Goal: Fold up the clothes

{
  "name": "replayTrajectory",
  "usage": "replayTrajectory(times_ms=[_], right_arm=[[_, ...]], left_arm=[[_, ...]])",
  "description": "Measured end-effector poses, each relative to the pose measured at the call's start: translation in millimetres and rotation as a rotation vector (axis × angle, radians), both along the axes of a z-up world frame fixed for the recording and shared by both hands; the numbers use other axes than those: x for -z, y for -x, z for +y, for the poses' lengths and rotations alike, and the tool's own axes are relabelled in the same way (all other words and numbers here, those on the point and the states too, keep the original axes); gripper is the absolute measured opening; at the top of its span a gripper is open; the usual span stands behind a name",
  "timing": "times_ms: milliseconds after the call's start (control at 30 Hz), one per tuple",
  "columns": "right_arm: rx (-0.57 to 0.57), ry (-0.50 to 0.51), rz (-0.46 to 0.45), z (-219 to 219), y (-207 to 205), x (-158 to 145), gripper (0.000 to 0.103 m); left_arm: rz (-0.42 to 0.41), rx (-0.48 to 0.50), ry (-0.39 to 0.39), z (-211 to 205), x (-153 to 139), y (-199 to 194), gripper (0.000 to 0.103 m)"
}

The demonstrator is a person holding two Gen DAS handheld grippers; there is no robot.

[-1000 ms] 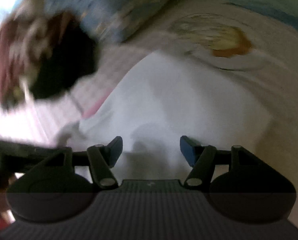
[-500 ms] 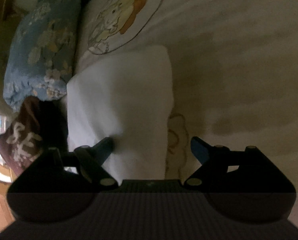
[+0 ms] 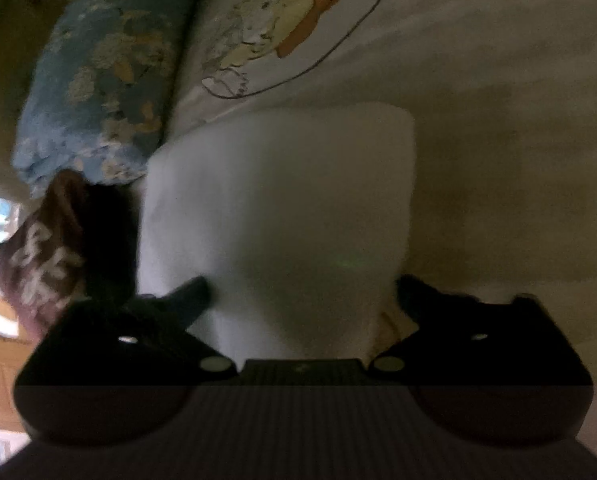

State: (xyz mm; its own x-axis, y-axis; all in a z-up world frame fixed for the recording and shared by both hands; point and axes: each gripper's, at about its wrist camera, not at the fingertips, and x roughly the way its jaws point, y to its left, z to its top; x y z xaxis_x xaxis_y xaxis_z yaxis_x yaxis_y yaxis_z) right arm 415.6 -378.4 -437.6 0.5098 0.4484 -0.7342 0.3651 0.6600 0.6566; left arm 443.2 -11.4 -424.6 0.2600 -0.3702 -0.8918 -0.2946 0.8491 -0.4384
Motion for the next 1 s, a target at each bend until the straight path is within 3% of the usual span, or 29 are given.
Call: replayTrajectory(times_ms=[100,233,300,333,367,400,467,567,667,733,1000], right_arm=[[0.040,-0.044,0.039,13,-15,17,0.103],[-0.038,0.001,0.051,21,-28,20,0.103],[-0.087,0.026,0.029,23,-28,18,0.103],[-0.098,0.039,0.007,24,-25,14,0.089],[-0.097,0.052,-0.025,25,-18,7,0.084],[-0.096,0.064,-0.057,27,-11,0,0.077],[-0.098,0.070,-0.124,30,5,-19,0.070],[-0.110,0.046,-0.217,40,37,-60,0.067],[-0.078,0.060,-0.254,44,84,-102,0.067],[-0.025,0.065,-0.251,43,123,-126,0.067],[0.119,0.088,-0.173,50,275,-218,0.067]], left_arm=[[-0.016,0.069,-0.095,-17,4,-4,0.081],[-0.047,0.106,-0.177,-36,3,-9,0.082],[-0.071,0.104,-0.165,-38,1,-6,0.067],[-0.070,0.086,-0.124,-34,0,-2,0.050],[-0.063,0.060,-0.072,-30,-2,0,0.040],[-0.068,0.049,-0.035,-28,-7,5,0.038],[-0.114,0.132,-0.048,-36,-26,16,0.034],[-0.176,0.247,-0.019,-43,-57,35,0.032],[-0.191,0.325,0.078,-32,-80,62,0.033],[-0.197,0.410,0.124,-28,-99,84,0.033],[-0.175,0.777,0.164,-41,-190,189,0.034]])
